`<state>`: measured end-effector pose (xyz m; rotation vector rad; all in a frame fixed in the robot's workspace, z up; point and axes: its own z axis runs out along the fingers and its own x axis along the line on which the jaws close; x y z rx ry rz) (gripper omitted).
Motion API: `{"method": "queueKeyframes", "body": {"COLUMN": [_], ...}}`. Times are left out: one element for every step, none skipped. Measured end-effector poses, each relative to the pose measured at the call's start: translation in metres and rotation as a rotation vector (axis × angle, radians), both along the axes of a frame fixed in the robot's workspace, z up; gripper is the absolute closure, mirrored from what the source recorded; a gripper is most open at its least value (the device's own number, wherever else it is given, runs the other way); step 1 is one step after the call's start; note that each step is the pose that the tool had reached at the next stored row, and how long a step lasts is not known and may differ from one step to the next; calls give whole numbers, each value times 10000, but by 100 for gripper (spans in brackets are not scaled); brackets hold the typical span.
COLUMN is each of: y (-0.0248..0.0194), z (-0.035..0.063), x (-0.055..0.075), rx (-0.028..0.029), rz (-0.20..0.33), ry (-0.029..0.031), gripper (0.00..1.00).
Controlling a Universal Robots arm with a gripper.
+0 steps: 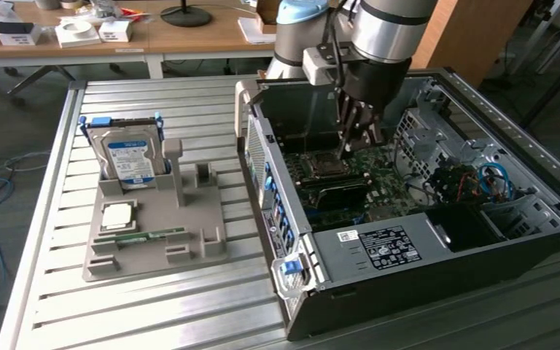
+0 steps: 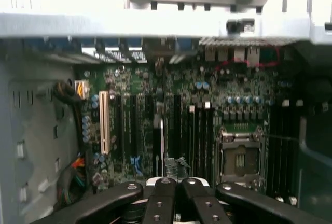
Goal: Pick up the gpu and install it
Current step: 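Press down on the gpu until it lock into place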
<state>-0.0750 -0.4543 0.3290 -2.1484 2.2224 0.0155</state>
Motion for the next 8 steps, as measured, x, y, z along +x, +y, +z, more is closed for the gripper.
{"method": "queueKeyframes", "body": {"y": [0,-1,-1,-1,0,0,0,0], "z": [0,0,0,0,0,0,0,0], "x": [26,33,33,33,33,33,33,33], "rx": [0,-1,-1,0,-1,-1,-1,-1], "rz": [1,1,1,0,-1,-1,0,0], "ry": [0,1,0,0,0,0,0,0], "gripper": [89,89,89,89,89,89,89,89]}}
